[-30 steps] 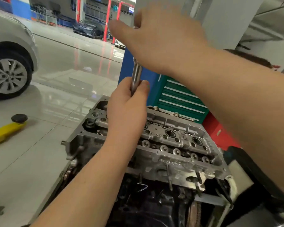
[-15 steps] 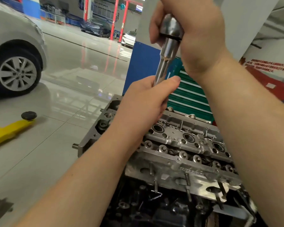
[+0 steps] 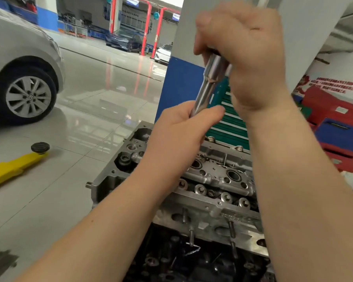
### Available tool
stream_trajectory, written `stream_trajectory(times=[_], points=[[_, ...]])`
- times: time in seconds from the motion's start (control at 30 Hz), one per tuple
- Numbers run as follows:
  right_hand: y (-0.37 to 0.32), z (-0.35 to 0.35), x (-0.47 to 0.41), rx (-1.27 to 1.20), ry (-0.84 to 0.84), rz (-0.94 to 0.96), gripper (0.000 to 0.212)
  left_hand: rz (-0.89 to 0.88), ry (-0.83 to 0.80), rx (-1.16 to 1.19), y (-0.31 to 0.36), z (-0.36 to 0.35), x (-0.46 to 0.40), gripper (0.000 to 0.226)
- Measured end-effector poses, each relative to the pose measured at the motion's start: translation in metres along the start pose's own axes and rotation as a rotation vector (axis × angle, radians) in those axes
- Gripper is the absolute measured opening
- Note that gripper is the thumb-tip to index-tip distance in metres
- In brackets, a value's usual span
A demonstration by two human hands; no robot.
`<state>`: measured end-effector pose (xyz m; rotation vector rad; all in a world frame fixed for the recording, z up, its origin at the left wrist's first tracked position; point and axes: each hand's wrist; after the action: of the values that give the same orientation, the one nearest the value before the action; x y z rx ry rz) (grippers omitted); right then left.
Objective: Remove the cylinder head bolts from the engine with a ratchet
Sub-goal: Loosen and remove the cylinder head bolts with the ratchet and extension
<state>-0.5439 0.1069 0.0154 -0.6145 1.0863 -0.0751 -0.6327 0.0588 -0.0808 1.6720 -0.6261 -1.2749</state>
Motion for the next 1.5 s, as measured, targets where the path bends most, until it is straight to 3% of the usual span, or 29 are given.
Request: stream_trajectory(times=[0.03,0.1,0.2,0.3,0.37,0.43,0.47,0.57,0.67,0.73,0.8,0.87,1.0,1.07,1.17,1.3,1.33,1.43,1.5], points=[[-0.004,-0.010,-0.017,-0.016,-0.010,-0.008,0.036,0.022,-0.035,0.039,0.001,0.002,-0.001,0.042],[-0.006,-0.014,-0.027,0.219,0.076,0.147,0.039,0.060,-0.080,0.128,0.003,0.004,-0.002,0.036],[-0.004,-0.025,-0.036,-0.009,0.101,-0.015,0.044,0.058,0.010,0.107,0.003,0.006,-0.002,0.037],[-0.003,-0.039,-0.041,0.294,0.255,-0.061,0.046,-0.027,0.160,-0.035,-0.002,0.000,0.002,0.044],[-0.012,-0.037,-0.039,0.740,0.355,-0.165,0.054,-0.084,0.250,-0.095,-0.004,-0.004,0.005,0.036],[-0.021,-0.032,-0.031,1.064,0.401,-0.247,0.059,-0.111,0.253,-0.138,-0.004,-0.008,0.007,0.037],[-0.024,-0.033,-0.026,1.105,0.407,-0.216,0.059,-0.108,0.228,-0.153,-0.003,-0.009,0.008,0.042],[-0.023,-0.032,-0.024,0.946,0.340,-0.037,0.050,-0.062,0.174,-0.111,0.002,-0.005,0.007,0.054],[-0.015,-0.022,-0.030,0.143,0.073,-0.038,0.032,0.016,0.046,0.008,0.007,0.002,0.005,0.058],[-0.008,-0.017,-0.036,-0.159,-0.020,-0.091,0.030,0.079,-0.024,0.089,0.009,0.006,0.003,0.050],[-0.005,-0.023,-0.040,-0.168,-0.010,-0.114,0.033,0.123,-0.053,0.147,0.011,0.009,-0.001,0.046],[-0.003,-0.030,-0.041,-0.026,0.088,-0.102,0.039,0.097,-0.019,0.075,0.010,0.011,-0.002,0.053],[-0.012,-0.030,-0.032,0.895,0.350,-0.203,0.053,-0.041,0.108,-0.067,0.010,0.008,0.004,0.038],[-0.021,-0.030,-0.024,1.130,0.390,-0.204,0.053,-0.059,0.043,-0.080,0.009,0.005,0.006,0.043],[-0.023,-0.027,-0.020,1.040,0.362,-0.052,0.051,-0.016,-0.063,0.031,0.008,0.007,0.004,0.039],[-0.017,-0.015,-0.030,0.089,0.004,-0.107,0.036,0.067,-0.229,0.221,0.012,0.015,-0.001,0.035],[-0.016,-0.013,-0.034,-0.017,-0.044,-0.139,0.033,0.097,-0.248,0.225,0.013,0.017,-0.003,0.037],[-0.016,-0.022,-0.042,0.027,-0.022,-0.172,0.035,0.124,-0.218,0.173,0.016,0.021,-0.007,0.040],[-0.018,-0.028,-0.041,0.218,0.080,-0.165,0.039,0.057,-0.155,0.045,0.016,0.021,-0.006,0.038]])
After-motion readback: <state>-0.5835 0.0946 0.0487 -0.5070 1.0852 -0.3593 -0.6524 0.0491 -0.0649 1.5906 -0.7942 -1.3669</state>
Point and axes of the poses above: each hand's wrist, its own x-axis away from the middle knuckle, its own z-axis out of the back of the hand, y = z × x, and after that the axes turned 11 degrees about -x, right-handed
